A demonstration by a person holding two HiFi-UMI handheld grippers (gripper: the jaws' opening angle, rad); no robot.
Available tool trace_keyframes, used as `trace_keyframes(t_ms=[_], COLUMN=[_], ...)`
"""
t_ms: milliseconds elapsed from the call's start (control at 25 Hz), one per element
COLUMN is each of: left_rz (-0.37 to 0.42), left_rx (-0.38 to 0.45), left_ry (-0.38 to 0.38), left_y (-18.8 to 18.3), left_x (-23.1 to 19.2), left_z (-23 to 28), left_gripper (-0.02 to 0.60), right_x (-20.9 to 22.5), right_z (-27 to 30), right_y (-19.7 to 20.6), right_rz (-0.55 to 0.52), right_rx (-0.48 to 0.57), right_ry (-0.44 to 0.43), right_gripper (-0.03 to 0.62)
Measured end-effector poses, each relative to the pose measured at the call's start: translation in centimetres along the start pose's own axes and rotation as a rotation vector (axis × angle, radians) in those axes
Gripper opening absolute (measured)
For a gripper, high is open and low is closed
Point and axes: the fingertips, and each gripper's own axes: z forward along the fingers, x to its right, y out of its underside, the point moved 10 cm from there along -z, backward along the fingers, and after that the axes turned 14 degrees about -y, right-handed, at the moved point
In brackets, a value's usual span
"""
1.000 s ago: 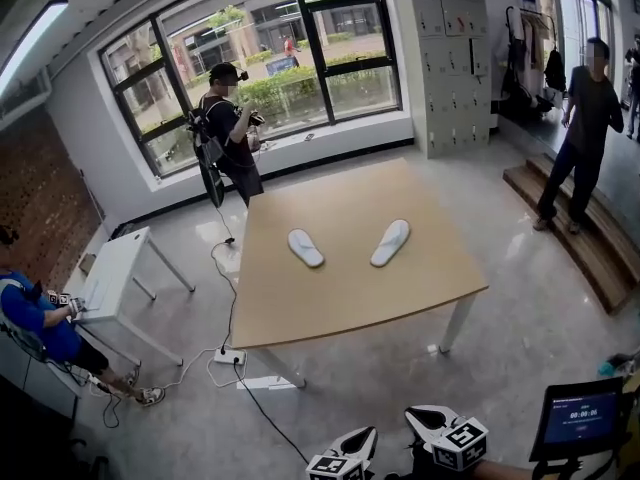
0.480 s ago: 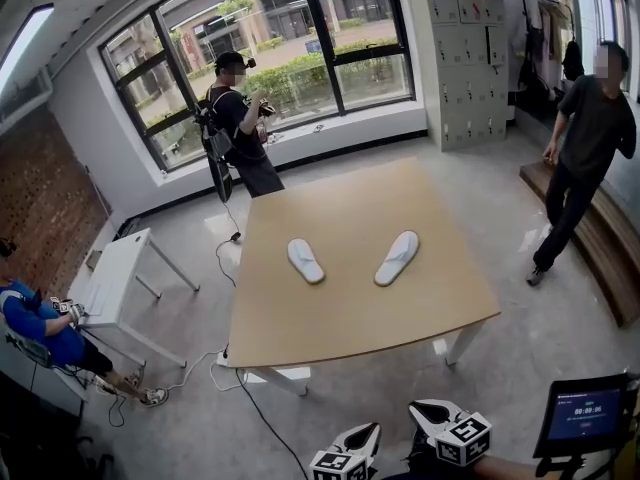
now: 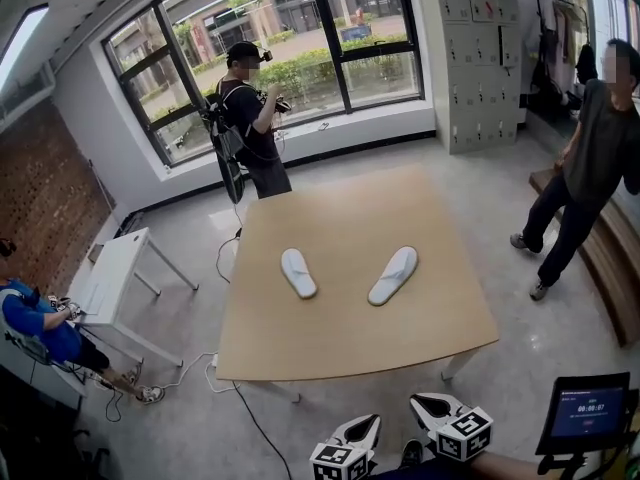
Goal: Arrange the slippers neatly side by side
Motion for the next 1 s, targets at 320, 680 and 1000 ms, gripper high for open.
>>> trace_keyframes(t_ms=[320,680,1000], left_rz=[-0.015,-0.009,0.008], left_rx=[0.005,0.022,0.030], left_ry=[-0.021,0.007,0.080], left_y=[-1.5,-3.7,-7.3], left_x=[0.5,-1.0,-4.3], left_z=[2.8,6.3,10.4], left_gripper=[0.003,0.003,0.003], right_x=[3.2,6.3,8.9], right_z=[0.0,1.6,4.7], right_y=[-1.7,-3.1,-5.4], right_rz=[0.040,0.027,0.022], right_rx=[0.001,0.008,0.029], right_ry=[-0.007,0.030,0.118], right_gripper=[0.009,0.009,0.009])
